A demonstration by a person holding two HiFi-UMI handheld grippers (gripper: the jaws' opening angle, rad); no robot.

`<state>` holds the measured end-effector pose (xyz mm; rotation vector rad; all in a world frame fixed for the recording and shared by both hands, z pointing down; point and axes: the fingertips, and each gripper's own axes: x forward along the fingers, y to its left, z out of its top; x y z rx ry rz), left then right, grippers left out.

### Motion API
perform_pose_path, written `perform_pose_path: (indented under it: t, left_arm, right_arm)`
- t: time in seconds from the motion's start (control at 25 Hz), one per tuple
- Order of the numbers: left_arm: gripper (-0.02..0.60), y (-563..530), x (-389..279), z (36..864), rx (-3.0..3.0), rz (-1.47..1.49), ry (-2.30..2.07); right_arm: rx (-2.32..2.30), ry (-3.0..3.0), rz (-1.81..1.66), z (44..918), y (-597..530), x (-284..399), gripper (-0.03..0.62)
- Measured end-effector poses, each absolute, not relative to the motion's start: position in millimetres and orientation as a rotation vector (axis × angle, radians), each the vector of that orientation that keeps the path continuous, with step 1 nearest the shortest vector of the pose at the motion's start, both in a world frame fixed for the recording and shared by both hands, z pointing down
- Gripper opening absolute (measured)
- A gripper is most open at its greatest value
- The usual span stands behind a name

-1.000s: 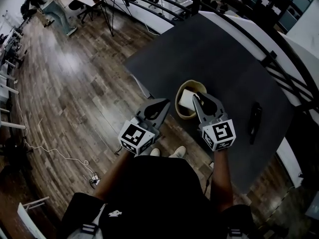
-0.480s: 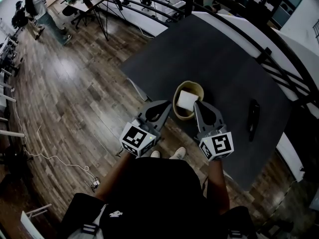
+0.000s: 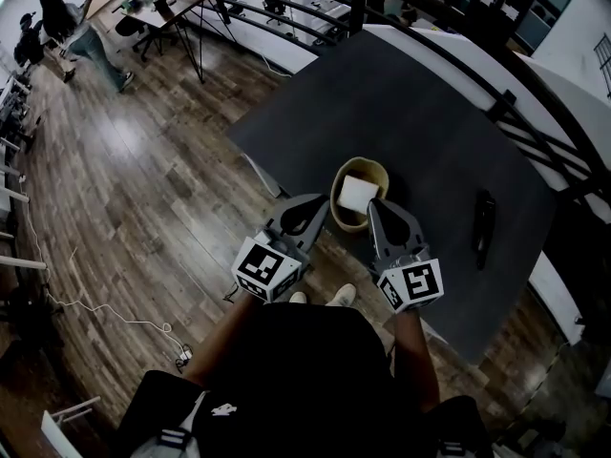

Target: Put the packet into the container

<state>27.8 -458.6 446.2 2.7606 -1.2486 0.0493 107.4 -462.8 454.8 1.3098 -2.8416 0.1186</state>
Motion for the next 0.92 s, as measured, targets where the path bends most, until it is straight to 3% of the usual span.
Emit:
perform_pose_path:
  t: [0.92]
  left_arm:
    - [0.005, -464.6, 29.2, 446.4, 2.743, 0.034, -1.246]
  right_arm:
    - [1.279, -2.834, 0.142, 456.2, -467.6, 112.1, 0.003]
